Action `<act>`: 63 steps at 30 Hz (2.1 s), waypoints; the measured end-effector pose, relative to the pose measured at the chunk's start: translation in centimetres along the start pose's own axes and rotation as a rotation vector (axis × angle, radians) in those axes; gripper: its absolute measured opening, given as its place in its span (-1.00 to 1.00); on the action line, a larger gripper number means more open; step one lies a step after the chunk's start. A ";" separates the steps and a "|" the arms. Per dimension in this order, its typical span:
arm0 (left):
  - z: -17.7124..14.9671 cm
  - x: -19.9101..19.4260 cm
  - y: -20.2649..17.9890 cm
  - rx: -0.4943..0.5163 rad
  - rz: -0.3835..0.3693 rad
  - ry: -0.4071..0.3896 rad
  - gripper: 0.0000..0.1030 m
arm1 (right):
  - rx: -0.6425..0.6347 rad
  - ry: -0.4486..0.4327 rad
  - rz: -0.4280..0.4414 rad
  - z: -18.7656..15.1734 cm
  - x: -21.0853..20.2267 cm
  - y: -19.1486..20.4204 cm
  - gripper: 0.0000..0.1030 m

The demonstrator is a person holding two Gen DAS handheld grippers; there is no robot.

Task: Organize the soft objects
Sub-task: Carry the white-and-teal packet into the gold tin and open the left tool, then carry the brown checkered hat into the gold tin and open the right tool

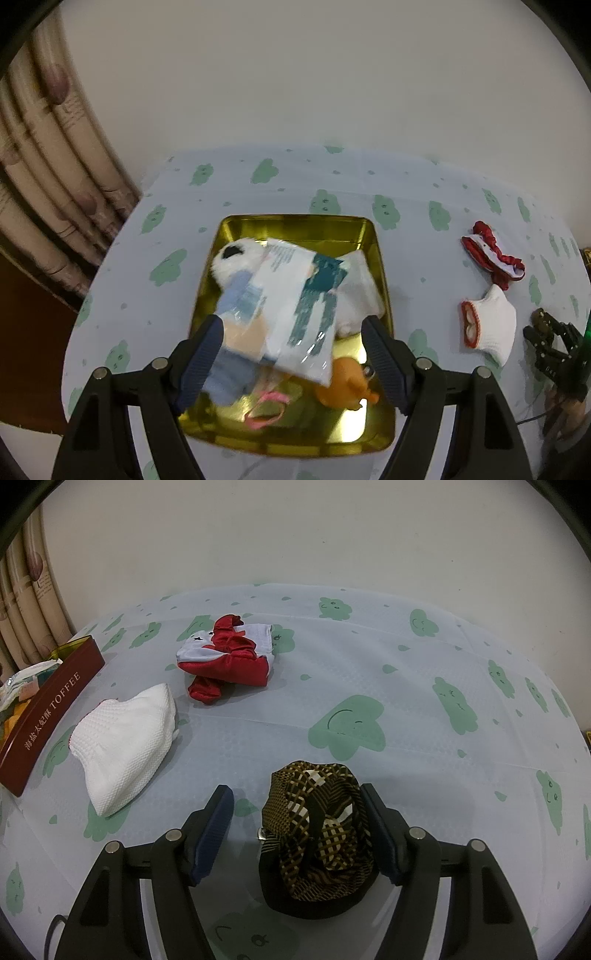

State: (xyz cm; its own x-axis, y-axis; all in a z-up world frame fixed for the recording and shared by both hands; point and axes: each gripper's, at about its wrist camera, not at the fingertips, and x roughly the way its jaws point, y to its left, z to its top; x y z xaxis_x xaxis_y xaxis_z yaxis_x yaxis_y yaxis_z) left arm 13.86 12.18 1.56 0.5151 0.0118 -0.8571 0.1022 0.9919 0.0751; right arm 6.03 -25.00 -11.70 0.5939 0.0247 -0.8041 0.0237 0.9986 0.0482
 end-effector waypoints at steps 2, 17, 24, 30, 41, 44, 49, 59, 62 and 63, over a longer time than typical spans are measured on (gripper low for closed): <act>-0.9 -0.5 0.5 -0.012 0.011 -0.012 0.54 | 0.000 0.000 -0.001 0.0 0.1 0.0 0.30; -6.4 -1.4 4.0 -0.056 0.040 -0.070 0.54 | 0.090 -0.019 0.023 -0.2 -0.7 -1.4 0.42; -7.1 -1.6 4.9 -0.070 0.047 -0.098 0.54 | 0.094 -0.004 -0.028 -0.1 -0.6 -1.7 0.02; -7.5 -1.5 4.9 -0.068 0.061 -0.110 0.54 | 0.066 -0.004 -0.069 0.1 -0.6 -0.8 -0.31; -8.4 -1.5 6.3 -0.134 0.042 -0.112 0.54 | 0.041 -0.012 -0.106 0.7 -1.8 0.1 -0.53; -8.6 -1.7 6.6 -0.137 0.050 -0.126 0.54 | 0.043 -0.025 -0.104 0.8 -2.3 0.3 -0.53; -8.8 -2.0 6.5 -0.128 0.058 -0.140 0.54 | 0.033 -0.028 -0.108 0.7 -2.8 0.6 -0.53; -8.9 -2.1 6.9 -0.158 0.062 -0.134 0.54 | 0.016 -0.036 -0.082 1.0 -3.5 1.8 -0.53; -8.9 -2.1 7.4 -0.174 0.057 -0.137 0.54 | -0.001 -0.039 -0.071 1.4 -3.8 2.5 -0.53; -8.9 -2.1 7.4 -0.175 0.056 -0.136 0.54 | -0.006 -0.041 -0.064 1.5 -3.9 2.9 -0.53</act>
State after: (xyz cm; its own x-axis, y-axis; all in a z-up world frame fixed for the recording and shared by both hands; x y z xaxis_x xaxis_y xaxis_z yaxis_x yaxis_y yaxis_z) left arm 5.96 20.63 -0.60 0.6270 0.0617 -0.7766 -0.0729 0.9971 0.0204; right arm 5.03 -22.32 -7.52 0.6241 -0.0409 -0.7803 0.0580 0.9983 -0.0060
